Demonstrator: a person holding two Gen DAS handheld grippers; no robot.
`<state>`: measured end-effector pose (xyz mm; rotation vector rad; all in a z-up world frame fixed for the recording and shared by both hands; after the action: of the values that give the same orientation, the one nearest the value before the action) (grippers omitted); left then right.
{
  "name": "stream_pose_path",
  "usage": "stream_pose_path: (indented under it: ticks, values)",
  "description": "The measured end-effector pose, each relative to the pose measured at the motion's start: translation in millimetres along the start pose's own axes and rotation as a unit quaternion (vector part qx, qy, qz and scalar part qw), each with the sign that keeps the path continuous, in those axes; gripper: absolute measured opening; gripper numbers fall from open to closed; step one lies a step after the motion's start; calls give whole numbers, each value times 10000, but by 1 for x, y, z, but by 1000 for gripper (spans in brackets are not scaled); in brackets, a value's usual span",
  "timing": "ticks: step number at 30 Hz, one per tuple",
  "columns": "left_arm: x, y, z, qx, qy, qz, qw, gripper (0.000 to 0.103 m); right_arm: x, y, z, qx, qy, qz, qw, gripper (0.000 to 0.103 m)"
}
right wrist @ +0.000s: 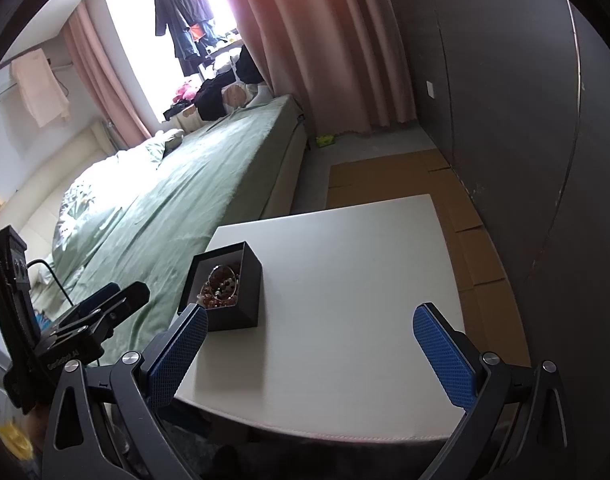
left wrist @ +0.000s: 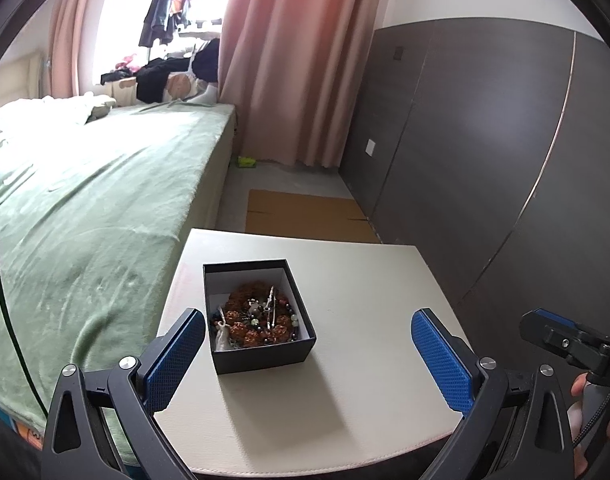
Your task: Organize jewelry
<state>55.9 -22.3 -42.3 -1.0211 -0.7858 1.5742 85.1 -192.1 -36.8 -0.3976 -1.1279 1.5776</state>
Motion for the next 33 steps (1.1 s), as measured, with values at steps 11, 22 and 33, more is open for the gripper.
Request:
stream_pose_path:
  ticks: [11,22,33]
  values:
    - [-1,1,0,16,23,-14,10000,103,1,0,-2,24,2,31,10000,103]
    - [-3,3,-2,55,10,-29,10000,103,1,2,-1,47,28,36,10000,103]
    - [-2,4,-3,73,6,-24,10000,103,-1,4,-1,79,68,-4,9999,103]
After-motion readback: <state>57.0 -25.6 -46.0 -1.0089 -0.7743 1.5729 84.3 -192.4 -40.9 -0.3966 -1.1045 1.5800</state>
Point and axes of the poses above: each gripper's, at about its wrist camera, not at the fingertips, and z roughly against the way its jaws point, x to its left, y to its underside, the point moved 9 cm from there along -z, roughly the way its jaws point, and after that the axes turned 12 degrees about -x, right-handed, at the moved point
